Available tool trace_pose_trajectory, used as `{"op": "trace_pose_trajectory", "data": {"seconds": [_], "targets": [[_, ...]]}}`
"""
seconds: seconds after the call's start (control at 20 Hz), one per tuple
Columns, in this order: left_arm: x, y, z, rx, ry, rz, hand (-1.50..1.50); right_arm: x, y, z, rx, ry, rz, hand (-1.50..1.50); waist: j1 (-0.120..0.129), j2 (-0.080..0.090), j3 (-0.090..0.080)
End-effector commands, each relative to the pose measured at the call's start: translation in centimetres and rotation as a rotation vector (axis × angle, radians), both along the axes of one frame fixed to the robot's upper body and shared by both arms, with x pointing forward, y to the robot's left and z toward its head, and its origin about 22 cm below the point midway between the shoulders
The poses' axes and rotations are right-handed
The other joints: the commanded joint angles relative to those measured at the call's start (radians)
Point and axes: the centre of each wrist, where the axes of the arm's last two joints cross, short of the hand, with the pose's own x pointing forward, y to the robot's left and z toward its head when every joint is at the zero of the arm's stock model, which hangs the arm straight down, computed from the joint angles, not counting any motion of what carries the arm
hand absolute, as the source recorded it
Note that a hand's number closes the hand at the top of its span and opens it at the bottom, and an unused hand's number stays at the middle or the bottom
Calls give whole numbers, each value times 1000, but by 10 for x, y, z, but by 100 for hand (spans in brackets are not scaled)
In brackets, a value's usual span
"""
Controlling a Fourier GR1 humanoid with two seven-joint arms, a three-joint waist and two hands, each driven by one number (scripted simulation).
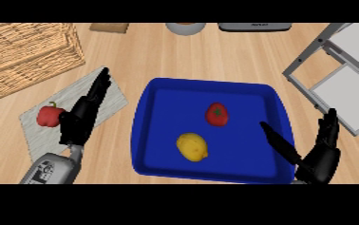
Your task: Pick the tomato from the tray and place it in the tiered shelf
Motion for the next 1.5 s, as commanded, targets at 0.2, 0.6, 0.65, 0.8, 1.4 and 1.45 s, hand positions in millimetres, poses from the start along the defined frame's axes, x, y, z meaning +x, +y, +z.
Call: {"op": "trace_pose_trajectory", "data": {"seconds": [0.2,0.6,0.65,0.8,1.4,1.45], "targets": [[5,-12,1,16,-9,-30,0,5,22,37,-82,208,130,-150,21,1,-3],[10,-5,6,15,10,-24,0,14,18,86,-207,616,291,-150,21,-3,-5],[9,-18,5,-6,17,-29,0,20,20,93,-251,664,297,-150,27,-3,-6],[10,-10,2,5,3,-25,0,30,29,119,-312,790,284,-150,26,-1,-5],[9,14,10,-3,-11,-26,0,42,104,173,-297,828,282,-150,17,-3,0],[5,-24,2,-1,4,-23,0,40,120,153,-311,828,286,-150,17,-2,1]]}}
